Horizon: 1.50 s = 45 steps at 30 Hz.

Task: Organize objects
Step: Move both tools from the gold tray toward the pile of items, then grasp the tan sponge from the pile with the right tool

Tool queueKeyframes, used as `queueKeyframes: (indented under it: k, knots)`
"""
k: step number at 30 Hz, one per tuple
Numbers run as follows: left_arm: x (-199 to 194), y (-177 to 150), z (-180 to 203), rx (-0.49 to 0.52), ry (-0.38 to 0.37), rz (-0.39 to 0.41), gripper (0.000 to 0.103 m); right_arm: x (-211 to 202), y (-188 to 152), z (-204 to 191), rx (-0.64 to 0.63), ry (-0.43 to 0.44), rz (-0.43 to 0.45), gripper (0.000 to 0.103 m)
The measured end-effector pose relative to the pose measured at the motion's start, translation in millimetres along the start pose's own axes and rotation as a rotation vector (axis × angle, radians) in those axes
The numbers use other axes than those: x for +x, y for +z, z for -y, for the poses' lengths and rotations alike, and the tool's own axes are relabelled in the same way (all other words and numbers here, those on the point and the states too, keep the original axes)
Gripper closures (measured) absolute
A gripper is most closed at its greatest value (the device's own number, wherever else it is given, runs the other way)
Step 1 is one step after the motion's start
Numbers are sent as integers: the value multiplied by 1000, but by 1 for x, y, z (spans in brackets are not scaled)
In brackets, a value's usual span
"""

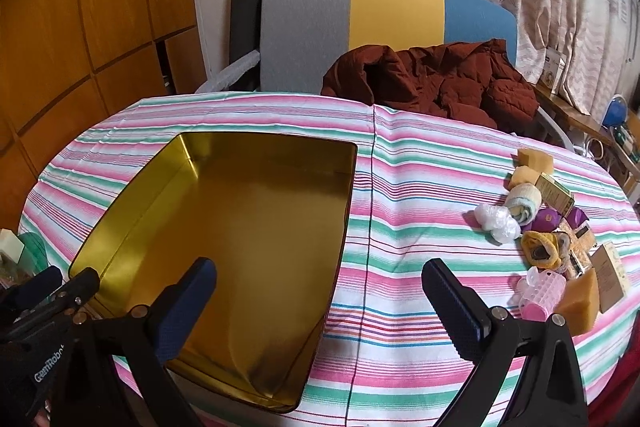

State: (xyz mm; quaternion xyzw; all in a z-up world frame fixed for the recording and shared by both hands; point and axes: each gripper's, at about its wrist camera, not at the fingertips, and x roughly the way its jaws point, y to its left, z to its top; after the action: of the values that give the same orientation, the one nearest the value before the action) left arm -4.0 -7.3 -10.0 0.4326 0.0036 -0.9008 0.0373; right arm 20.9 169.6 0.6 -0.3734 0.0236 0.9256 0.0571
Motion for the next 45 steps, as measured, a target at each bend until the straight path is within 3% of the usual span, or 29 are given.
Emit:
queueKeyframes:
  k: [15,20,24,29,32,38,41,45]
  knots:
    - [-2,-2,3,7,-8,9,55,-7,-2,6,18,-2,16,0]
    - [-3,-6,11,26,-133,-8,55,-16,-2,26,38,67,48,0]
    - [-8,-15,25,58,-224,7,55,-7,-8,39,-37,65,-19,0]
    - [-19,-29,55,162,-266,15,55,-8,-24,88,50,64,-49,0]
    - [-22,-35,72,187,-337,-4,55,-22,-35,127,124,30,-2,0]
    - [-32,-53,118,321,-349,8,55,-52,-59,211,258,-127,98,0]
    - [-37,-63,140,397,-387,5,55,-46,-69,251,290,-164,43,0]
    - [-34,-68,156,401,-543,-71,54,-33,-77,283,273,-132,-34,0]
